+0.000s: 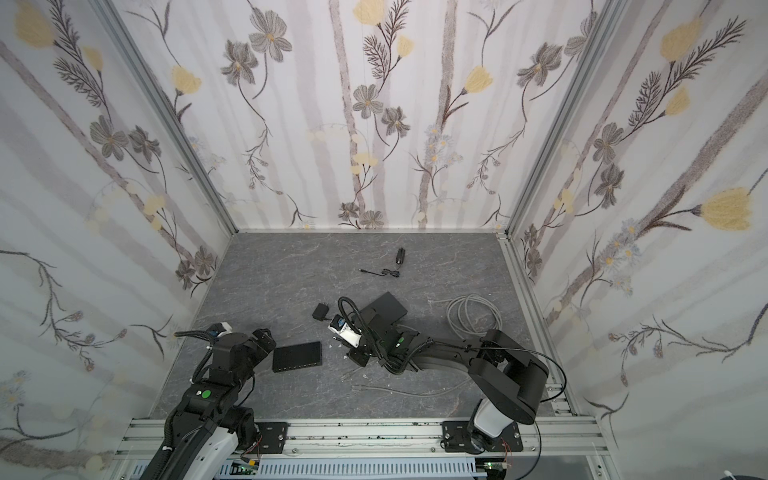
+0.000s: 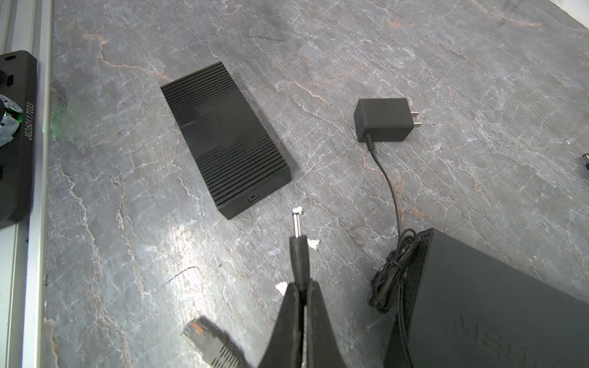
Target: Insert the plug into the switch port
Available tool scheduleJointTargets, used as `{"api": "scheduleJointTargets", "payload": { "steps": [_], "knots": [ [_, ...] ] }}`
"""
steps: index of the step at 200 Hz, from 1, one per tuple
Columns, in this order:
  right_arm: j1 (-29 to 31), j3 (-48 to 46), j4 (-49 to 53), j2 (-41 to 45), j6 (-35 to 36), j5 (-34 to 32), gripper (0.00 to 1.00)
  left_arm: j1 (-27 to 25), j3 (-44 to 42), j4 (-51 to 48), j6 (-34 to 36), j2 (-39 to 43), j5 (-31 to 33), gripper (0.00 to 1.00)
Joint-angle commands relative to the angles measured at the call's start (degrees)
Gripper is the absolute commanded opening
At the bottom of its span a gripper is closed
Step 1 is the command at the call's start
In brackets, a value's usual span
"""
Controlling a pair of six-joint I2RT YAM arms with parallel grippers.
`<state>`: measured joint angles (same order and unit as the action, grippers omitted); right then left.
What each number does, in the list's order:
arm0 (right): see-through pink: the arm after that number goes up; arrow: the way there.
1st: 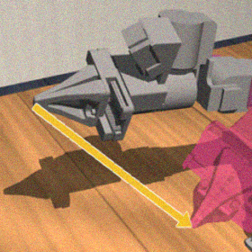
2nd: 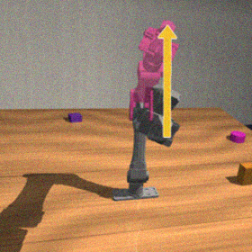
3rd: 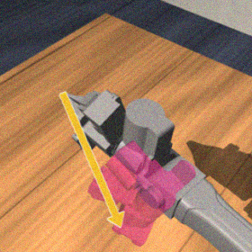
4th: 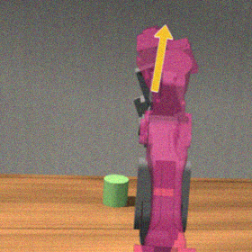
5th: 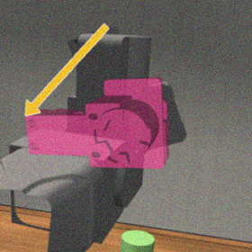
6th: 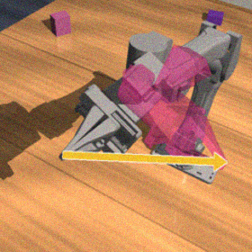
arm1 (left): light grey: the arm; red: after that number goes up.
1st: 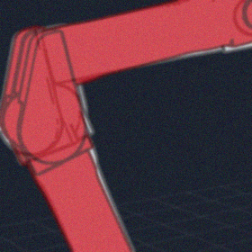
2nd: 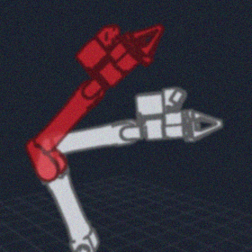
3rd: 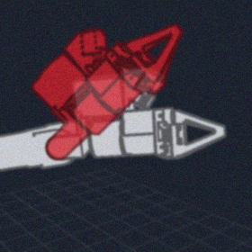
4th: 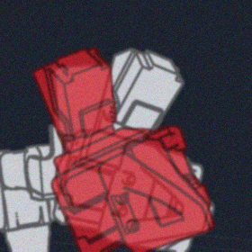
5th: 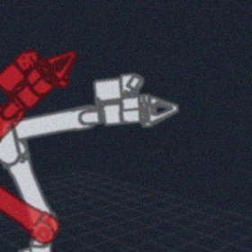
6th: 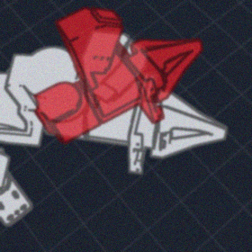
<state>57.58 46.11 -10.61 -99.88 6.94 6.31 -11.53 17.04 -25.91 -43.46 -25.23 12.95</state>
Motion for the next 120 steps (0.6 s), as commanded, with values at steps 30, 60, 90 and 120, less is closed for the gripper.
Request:
{"api": "scheduleJointTargets", "payload": {
  "steps": [30, 60, 90, 120],
  "knots": [
    [0.39, -0.14, 0.11, 0.64, -3.84, -2.65, 0.0, 1.15, 0.88, -0.96, -1.09, -3.92, -6.12, 0.93],
    [0.38, 0.24, 2.25, 1.91, -2.81, -4.26, 0.0, 1.16, 1.17, -3.22, -3.34, -6.5, -4.64, 0.87],
    [0.33, -0.11, 2.21, 2.41, -0.13, -5.74, 0.0, 1.16, 1.09, -4.06, -5.85, -8.08, -0.62, 0.89],
    [-0.34, -1.75, -2.03, 2.62, 2.32, -5.71, 0.0, 1.2, -0.73, -1.96, -6.4, -5.7, 1.78, 1.0]
  ]
}}
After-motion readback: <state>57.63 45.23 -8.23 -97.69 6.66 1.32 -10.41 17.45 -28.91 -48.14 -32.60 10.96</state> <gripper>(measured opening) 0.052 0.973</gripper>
